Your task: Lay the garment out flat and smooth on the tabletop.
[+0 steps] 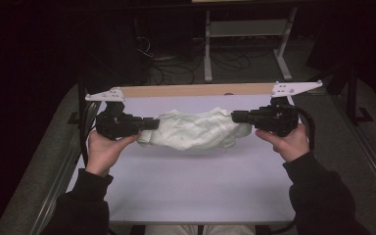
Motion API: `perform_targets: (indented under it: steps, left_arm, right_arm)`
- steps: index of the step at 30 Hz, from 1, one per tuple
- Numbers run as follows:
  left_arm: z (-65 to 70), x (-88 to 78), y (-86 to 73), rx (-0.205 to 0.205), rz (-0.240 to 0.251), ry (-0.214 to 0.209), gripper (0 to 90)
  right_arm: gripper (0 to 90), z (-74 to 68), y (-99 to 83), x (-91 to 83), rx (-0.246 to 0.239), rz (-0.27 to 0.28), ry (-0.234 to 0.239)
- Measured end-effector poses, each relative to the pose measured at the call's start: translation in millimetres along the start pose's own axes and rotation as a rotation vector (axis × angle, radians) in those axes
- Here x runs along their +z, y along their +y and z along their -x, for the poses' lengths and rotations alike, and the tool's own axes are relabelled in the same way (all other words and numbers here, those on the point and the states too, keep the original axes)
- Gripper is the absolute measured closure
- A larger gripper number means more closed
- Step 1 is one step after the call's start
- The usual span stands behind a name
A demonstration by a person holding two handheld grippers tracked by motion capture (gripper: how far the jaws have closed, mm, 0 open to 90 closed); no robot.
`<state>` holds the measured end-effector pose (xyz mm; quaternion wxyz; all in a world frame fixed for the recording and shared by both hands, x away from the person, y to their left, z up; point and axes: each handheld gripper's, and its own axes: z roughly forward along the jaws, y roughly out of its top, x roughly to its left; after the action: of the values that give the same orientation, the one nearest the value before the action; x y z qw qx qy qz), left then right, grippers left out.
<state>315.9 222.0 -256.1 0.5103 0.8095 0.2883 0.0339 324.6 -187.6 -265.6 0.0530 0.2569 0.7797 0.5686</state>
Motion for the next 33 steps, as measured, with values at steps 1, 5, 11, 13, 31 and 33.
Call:
perform_targets:
  steps: [1, 5, 11, 13, 31, 33]
  left_arm:
    - [1.7, 0.4, -3.8, 0.004, -0.001, 0.005, 88.1]
    - [7.7, 1.8, -21.5, -0.012, 0.014, -0.023, 88.1]
    - [21.4, 3.3, -50.0, -0.036, -0.034, -0.063, 88.1]
    - [26.5, 2.1, -56.5, -0.06, -0.04, -0.083, 88.1]
    - [-103.9, 68.9, -61.9, -0.484, -0.024, -0.11, 76.4]
    - [-129.4, 76.6, -59.9, -0.516, 0.03, -0.019, 57.2]
  right_arm:
    - [87.4, -1.6, -2.2, -0.5, -0.004, -0.006, 0.0]
    - [87.4, -6.1, -17.1, 0.0, 0.001, -0.042, 0.013]
    - [87.4, -16.0, -47.2, -5.1, 0.023, -0.081, 0.069]
    - [87.4, -20.7, -55.2, -9.9, 0.037, -0.076, 0.095]
    - [86.8, 69.2, -49.0, 69.9, 0.126, -0.199, 0.003]
    - [70.5, 99.5, -46.6, 89.7, 0.163, -0.151, -0.118]
